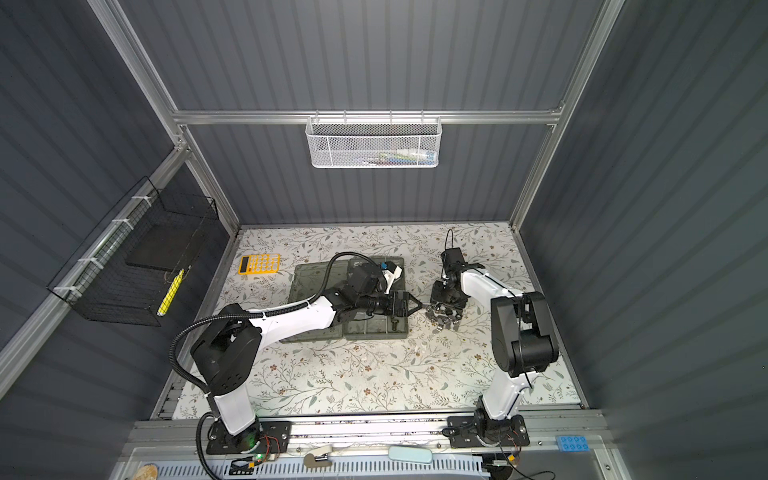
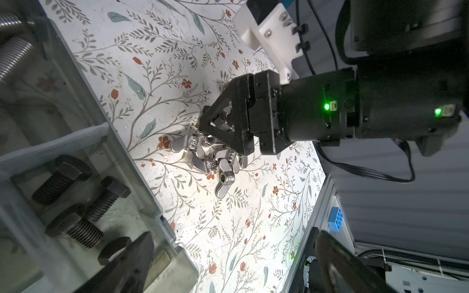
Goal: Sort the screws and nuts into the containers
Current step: 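Lower the right gripper and grasp a black bolt by its head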
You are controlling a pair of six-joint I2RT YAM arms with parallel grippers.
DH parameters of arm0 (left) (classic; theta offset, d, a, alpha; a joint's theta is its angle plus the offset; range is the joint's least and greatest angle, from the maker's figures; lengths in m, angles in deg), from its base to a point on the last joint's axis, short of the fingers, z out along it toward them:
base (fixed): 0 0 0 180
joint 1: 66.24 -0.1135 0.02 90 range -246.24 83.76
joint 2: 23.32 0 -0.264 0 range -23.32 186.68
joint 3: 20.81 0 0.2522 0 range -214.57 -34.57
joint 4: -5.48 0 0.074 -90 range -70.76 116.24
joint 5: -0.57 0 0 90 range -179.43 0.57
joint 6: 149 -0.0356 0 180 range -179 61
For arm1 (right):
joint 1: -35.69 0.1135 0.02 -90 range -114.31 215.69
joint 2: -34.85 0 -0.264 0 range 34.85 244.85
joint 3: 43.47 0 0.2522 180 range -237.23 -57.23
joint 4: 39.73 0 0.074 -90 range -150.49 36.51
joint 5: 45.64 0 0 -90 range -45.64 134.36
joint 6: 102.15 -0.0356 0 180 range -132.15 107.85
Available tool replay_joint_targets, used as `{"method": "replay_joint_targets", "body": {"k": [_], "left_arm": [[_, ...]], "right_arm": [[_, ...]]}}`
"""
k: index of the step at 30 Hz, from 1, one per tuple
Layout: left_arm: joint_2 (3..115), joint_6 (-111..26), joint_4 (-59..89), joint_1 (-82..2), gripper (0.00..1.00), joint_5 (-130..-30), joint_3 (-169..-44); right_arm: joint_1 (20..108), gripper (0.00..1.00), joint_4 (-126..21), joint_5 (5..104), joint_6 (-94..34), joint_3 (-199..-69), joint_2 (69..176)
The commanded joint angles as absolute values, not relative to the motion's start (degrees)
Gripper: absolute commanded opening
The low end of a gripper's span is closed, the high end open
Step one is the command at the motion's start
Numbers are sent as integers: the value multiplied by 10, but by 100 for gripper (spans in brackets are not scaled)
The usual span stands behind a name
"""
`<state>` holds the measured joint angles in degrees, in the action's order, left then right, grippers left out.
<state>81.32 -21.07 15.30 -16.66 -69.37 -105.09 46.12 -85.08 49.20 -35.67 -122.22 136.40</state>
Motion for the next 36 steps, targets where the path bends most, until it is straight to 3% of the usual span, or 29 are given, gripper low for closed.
{"method": "replay_joint_targets", "body": {"k": [1, 15, 36], "left_arm": [[819, -223, 148, -165, 100, -678, -1059], [816, -231, 158, -173, 100, -670, -1056], [796, -229, 162, -175, 100, -675, -1036]], "right_arm": [[461, 54, -853, 503, -357, -1239, 1379], [462, 50, -858, 499, -367, -1256, 1360], [465, 44, -866, 492, -367, -1277, 1433]]}}
